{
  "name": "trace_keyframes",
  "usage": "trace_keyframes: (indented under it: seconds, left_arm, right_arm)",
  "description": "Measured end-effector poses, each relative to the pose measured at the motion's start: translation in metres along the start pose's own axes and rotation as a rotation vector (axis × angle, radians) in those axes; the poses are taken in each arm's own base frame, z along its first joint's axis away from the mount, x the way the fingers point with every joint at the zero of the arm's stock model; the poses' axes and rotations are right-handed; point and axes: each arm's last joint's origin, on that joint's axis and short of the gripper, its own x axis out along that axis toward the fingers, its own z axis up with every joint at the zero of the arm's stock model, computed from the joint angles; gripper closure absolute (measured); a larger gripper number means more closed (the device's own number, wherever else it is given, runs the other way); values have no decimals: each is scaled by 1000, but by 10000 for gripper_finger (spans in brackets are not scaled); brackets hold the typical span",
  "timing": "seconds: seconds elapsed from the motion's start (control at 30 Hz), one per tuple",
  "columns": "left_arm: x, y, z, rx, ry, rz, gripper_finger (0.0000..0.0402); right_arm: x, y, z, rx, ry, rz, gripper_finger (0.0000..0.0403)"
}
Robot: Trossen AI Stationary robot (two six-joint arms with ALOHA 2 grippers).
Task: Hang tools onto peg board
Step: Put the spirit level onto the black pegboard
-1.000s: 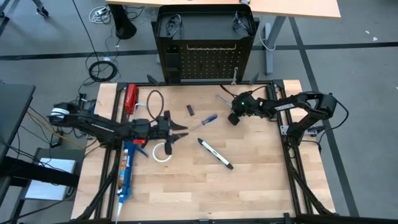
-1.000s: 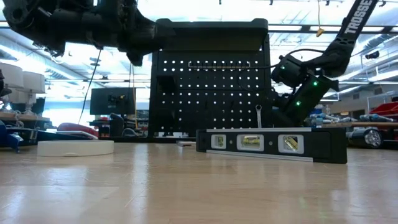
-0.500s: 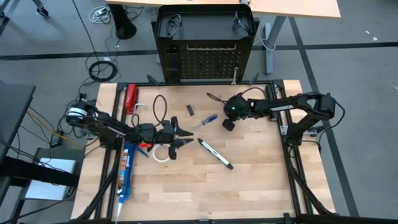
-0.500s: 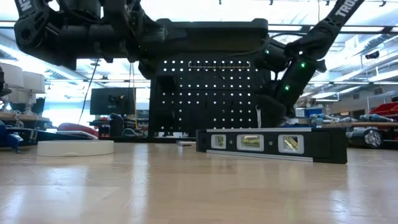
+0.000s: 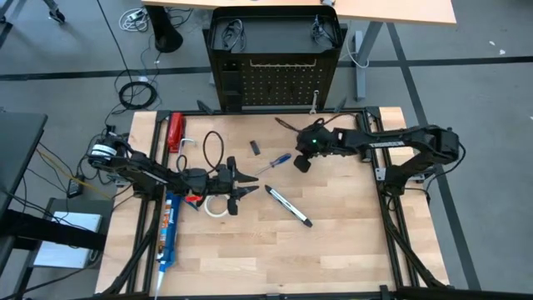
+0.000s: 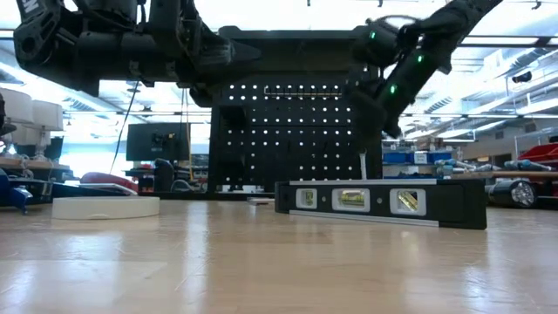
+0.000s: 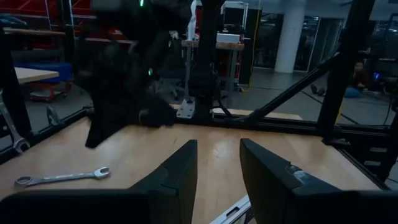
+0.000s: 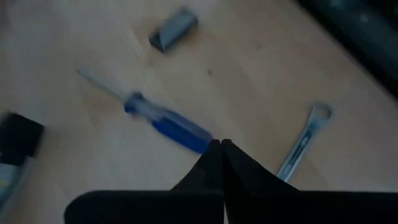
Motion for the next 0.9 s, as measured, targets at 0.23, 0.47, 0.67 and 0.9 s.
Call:
trace_keyframes:
  seconds: [0.23,0.47,0.67,0.9]
  left_arm:
    - [0,0,0,15,3,0,276]
    - [0,0,-2,20,26,1,276]
    - [0,2,-5,14,47,42,276]
    - [5,18,-16,-11,189,165,276]
  right_arm:
    - [-7,-4,0,54,15,-25,360]
    - [27,-9,-15,65,100,-270,245]
    - [48,-25,-15,131,98,-234,193]
    - [56,-51,-12,134,69,-258,202]
